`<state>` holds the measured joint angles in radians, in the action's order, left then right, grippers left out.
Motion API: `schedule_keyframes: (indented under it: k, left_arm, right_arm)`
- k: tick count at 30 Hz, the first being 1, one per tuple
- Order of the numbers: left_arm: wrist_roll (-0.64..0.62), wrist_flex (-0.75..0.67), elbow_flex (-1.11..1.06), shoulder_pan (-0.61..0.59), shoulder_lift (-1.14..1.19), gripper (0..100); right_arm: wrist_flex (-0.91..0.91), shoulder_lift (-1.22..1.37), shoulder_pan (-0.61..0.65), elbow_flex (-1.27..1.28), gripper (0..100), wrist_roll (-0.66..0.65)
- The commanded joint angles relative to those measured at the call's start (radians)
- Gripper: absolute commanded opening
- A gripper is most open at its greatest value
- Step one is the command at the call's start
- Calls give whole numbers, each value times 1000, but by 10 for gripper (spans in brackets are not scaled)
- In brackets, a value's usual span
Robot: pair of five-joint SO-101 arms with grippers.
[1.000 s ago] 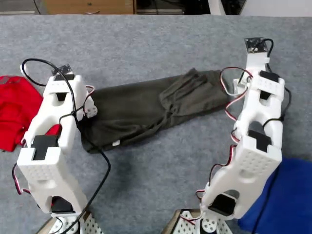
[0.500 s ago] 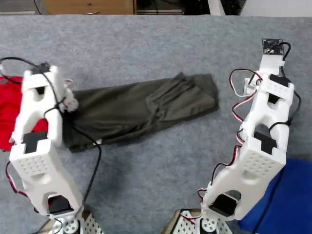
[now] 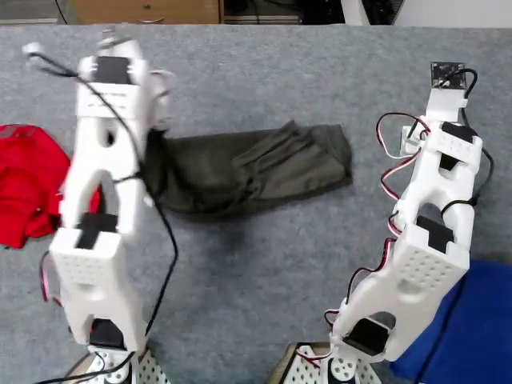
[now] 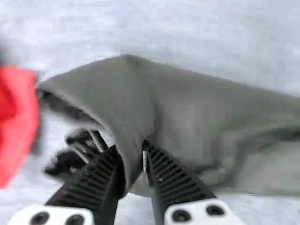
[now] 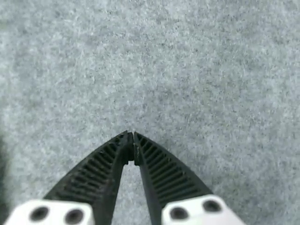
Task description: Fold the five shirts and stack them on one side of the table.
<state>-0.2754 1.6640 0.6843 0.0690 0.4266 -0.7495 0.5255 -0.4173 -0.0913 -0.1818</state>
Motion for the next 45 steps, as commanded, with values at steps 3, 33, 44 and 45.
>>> schedule_keyframes:
  k: [3, 33, 44, 45]
  left_arm:
    - [-87, -38, 118, 232, -13, 19]
    - [-379, -474, 381, 457, 306, 240]
    - [-333, -290, 384, 218, 361, 32]
    - [-336, -288, 362, 212, 380, 12]
  right_arm:
    - [20, -4, -38, -53, 9, 57]
    - [34, -4, -44, -53, 12, 74]
    - [32, -4, -39, -51, 12, 69]
    - [32, -4, -39, -51, 12, 69]
